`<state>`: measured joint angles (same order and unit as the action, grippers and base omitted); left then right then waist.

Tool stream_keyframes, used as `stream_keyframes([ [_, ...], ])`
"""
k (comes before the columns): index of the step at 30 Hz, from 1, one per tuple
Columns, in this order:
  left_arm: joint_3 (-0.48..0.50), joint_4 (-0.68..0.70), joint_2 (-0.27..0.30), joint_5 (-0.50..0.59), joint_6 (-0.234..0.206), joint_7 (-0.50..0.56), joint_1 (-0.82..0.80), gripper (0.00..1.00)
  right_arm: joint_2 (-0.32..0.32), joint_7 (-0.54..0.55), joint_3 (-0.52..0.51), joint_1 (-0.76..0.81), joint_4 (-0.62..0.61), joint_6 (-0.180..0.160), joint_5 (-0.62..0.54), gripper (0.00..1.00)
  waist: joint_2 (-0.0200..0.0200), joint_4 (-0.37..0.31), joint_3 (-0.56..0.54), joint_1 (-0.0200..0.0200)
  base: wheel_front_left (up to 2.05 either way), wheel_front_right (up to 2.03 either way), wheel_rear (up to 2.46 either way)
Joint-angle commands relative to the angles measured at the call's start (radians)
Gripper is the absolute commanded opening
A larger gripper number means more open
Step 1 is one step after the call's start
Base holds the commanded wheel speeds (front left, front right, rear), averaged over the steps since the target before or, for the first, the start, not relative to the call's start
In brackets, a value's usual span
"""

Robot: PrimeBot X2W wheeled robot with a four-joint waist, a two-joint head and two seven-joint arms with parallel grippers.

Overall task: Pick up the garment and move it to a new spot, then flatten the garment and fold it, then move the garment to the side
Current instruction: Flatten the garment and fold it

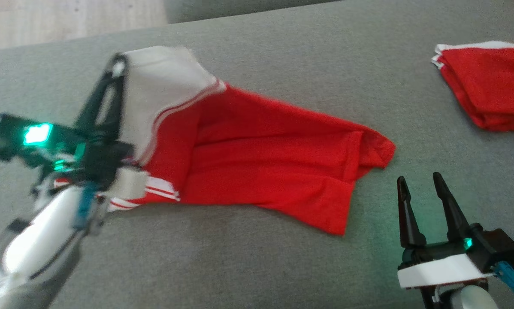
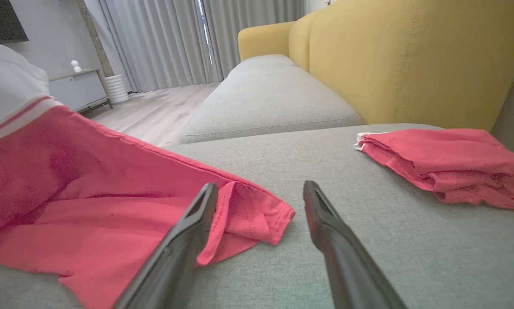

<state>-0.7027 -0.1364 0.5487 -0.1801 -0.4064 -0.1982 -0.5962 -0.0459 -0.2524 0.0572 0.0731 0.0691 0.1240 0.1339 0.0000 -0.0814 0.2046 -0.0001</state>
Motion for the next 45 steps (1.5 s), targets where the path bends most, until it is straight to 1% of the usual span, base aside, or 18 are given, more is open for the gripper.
stream_keyframes([
  [1,0.07,0.06,0.067,-0.027,-0.008,0.015,-0.001,0.0,-0.008,-0.009,0.025,-0.017,-0.022,0.007,0.007,1.0,0.0,0.023,-0.009,0.0001,0.0,0.0,0.0],
  [3,0.097,0.1,0.122,-0.042,-0.011,0.036,0.023,0.0,-0.016,-0.009,0.03,-0.026,-0.013,0.007,0.013,1.0,0.0,0.036,-0.008,0.0001,0.0,0.0,0.0],
  [6,0.116,0.143,0.171,-0.053,-0.008,0.057,0.04,0.0,-0.041,-0.009,0.032,-0.051,0.009,0.007,0.029,1.0,0.0,0.057,-0.001,0.0001,0.0,0.0,0.0],
  [7,0.118,0.16,0.189,-0.053,-0.002,0.068,0.041,0.0,-0.068,-0.009,0.031,-0.077,0.026,0.007,0.035,1.0,0.0,0.068,0.008,0.0001,0.0,0.0,0.0],
  [10,0.115,0.173,0.198,-0.05,0.003,0.079,0.033,0.0,-0.108,-0.009,0.035,-0.114,0.076,0.007,0.042,1.0,0.0,0.082,0.02,0.0001,0.0,0.0,0.0],
  [14,0.103,0.165,0.18,-0.046,0.014,0.077,0.006,0.0,-0.162,-0.009,0.108,-0.133,0.101,0.007,0.11,1.0,0.0,0.104,0.034,0.0001,0.0,0.0,0.0],
  [18,0.094,0.134,0.158,-0.044,0.027,0.065,-0.029,0.0,-0.246,-0.009,0.228,-0.086,0.082,0.007,0.184,1.0,0.0,0.116,0.045,0.0001,0.0,0.0,0.0],
  [21,0.088,0.113,0.142,-0.039,0.034,0.057,-0.058,0.0,-0.282,-0.009,0.261,-0.037,0.054,0.007,0.205,1.0,0.0,0.123,0.049,0.0001,0.0,0.0,0.0],
  [29,0.081,0.072,0.129,-0.038,0.047,0.04,-0.091,0.0,-0.286,-0.009,0.253,0.041,0.028,0.007,0.208,1.0,0.0,0.125,0.04,0.0001,0.0,0.0,0.0],
  [36,0.071,0.054,0.123,-0.044,0.053,0.036,-0.093,0.0,-0.283,-0.009,0.285,0.023,0.062,0.007,0.227,1.0,0.0,0.135,0.034,0.0001,0.0,0.0,0.0],
  [37,0.069,0.054,0.123,-0.044,0.054,0.036,-0.094,0.0,-0.282,-0.009,0.29,0.019,0.071,0.007,0.233,0.91,0.0,0.137,0.035,0.0001,0.0,0.0,0.0],
  [38,0.067,0.054,0.122,-0.044,0.055,0.036,-0.096,0.0,-0.282,-0.009,0.293,0.014,0.078,0.007,0.235,0.75,0.0,0.139,0.035,0.0001,0.0,0.0,0.0],
  [39,0.066,0.053,0.121,-0.044,0.055,0.036,-0.097,0.0,-0.283,-0.009,0.294,0.009,0.083,0.007,0.236,0.67,0.0,0.141,0.036,0.0001,0.0,0.0,0.0],
  [40,0.065,0.053,0.12,-0.044,0.056,0.036,-0.098,0.0,-0.282,-0.009,0.295,0.005,0.087,0.007,0.235,0.45,0.0,0.142,0.037,0.0001,0.0,0.0,0.0],
  [41,0.064,0.052,0.119,-0.044,0.056,0.036,-0.099,0.0,-0.282,-0.009,0.297,0.001,0.089,0.007,0.235,0.31,0.0,0.143,0.037,0.0001,0.0,0.0,0.0],
  [42,0.063,0.051,0.119,-0.045,0.056,0.037,-0.1,0.0,-0.281,-0.009,0.298,-0.003,0.089,0.007,0.235,0.09,0.0,0.144,0.037,0.0001,0.0,0.0,0.0],
  [43,0.062,0.05,0.119,-0.046,0.056,0.037,-0.101,0.0,-0.279,-0.009,0.298,-0.005,0.089,0.007,0.236,0.0,0.0,0.144,0.036,0.0001,0.0,0.0,0.0],
  [45,0.062,0.047,0.119,-0.048,0.056,0.036,-0.101,0.0,-0.279,-0.009,0.3,-0.008,0.091,0.007,0.238,0.0,0.0,0.142,0.033,0.0001,0.0,0.0,0.0],
])
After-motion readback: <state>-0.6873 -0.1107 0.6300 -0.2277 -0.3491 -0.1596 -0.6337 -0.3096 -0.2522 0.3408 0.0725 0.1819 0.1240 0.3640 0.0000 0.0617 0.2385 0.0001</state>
